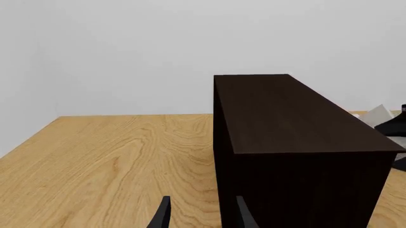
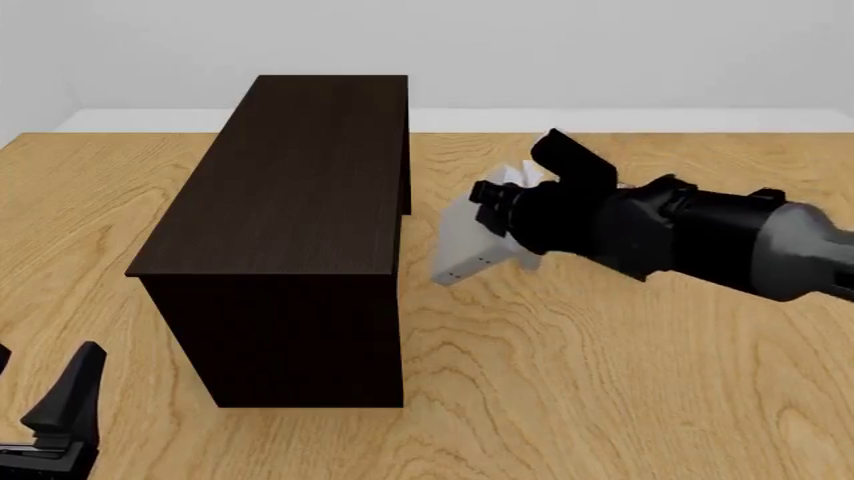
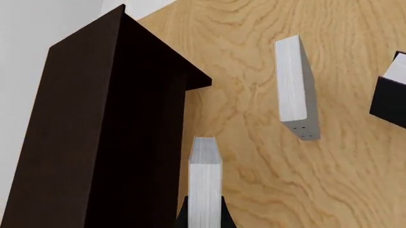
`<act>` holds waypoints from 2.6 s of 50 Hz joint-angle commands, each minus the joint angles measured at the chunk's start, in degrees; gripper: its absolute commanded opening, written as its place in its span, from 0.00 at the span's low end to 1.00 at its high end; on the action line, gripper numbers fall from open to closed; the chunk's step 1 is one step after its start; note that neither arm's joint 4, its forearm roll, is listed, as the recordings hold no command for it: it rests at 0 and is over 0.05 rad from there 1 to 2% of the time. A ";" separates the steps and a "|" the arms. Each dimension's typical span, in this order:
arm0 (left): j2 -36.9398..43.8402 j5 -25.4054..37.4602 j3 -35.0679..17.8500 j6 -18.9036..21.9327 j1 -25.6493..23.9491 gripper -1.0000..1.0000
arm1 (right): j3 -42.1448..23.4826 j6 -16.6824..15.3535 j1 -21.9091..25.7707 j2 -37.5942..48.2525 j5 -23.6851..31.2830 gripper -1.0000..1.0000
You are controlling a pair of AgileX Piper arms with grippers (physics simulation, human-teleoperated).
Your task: Pick up the book on the right and place it under the cabinet shelf.
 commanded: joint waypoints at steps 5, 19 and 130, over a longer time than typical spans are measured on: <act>0.08 0.58 -0.57 -0.02 0.01 1.00 | 3.30 9.62 -3.61 3.55 -8.12 0.00; 0.07 0.40 -0.43 0.01 0.02 1.00 | 6.74 12.48 -4.60 7.62 -16.12 0.00; 0.00 -0.09 -0.35 0.21 -0.93 1.00 | 9.41 4.98 -17.37 8.61 -9.68 1.00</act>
